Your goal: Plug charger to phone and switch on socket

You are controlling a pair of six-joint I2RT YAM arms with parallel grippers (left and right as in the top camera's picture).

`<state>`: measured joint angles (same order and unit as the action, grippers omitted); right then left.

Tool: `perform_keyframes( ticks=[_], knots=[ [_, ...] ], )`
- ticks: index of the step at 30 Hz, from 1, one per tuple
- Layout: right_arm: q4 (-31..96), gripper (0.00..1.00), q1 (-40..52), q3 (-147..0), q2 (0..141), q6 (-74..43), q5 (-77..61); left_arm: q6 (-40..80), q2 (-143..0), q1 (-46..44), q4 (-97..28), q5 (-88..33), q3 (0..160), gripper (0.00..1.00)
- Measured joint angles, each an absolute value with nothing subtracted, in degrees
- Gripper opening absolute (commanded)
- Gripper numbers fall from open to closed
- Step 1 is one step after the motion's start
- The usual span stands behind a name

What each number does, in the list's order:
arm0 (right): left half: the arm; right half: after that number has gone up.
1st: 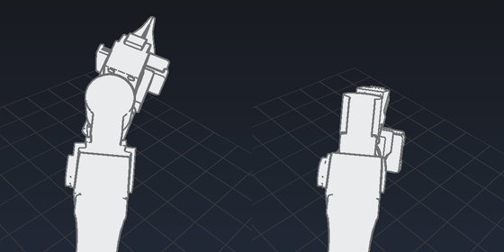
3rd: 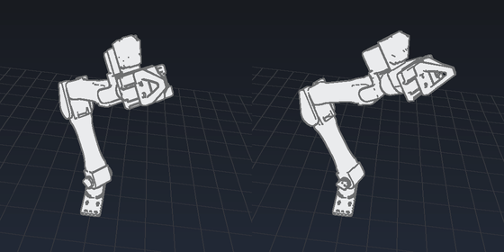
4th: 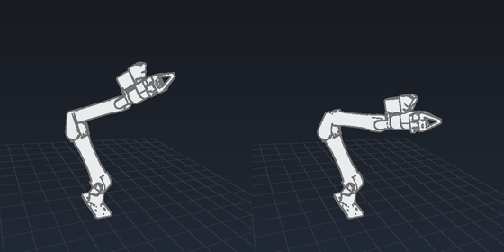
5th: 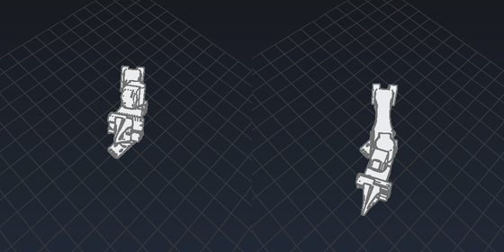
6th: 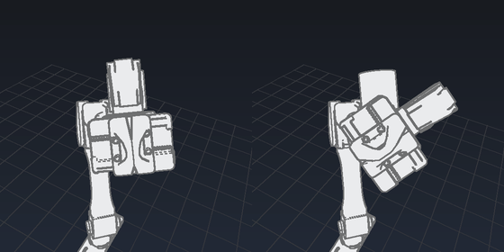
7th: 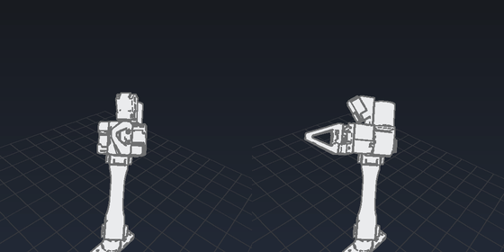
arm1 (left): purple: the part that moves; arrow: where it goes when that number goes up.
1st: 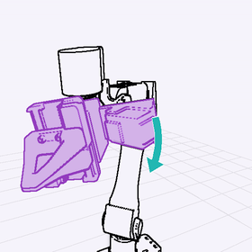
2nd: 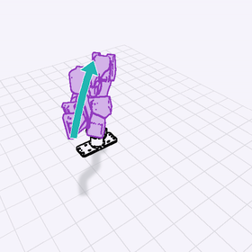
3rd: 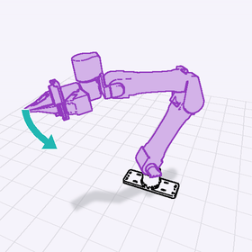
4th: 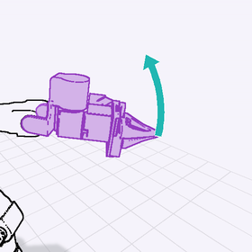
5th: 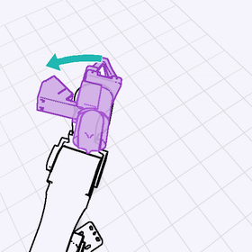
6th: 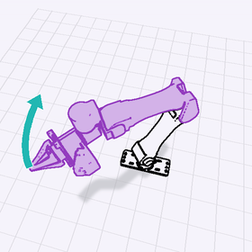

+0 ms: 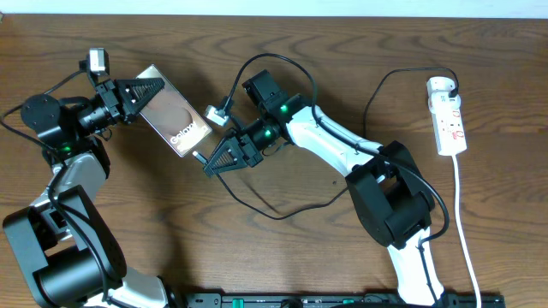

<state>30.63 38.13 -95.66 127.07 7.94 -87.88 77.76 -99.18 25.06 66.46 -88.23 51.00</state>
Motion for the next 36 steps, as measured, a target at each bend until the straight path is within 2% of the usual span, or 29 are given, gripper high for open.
perform_keyframes(
  ticks=[36],
  knots=[
    [29.52, 0.01, 37.08, -95.66, 127.07, 7.92, -87.90, 77.03, -99.18, 25.06, 66.46, -89.49, 51.00, 0.07]
  ],
)
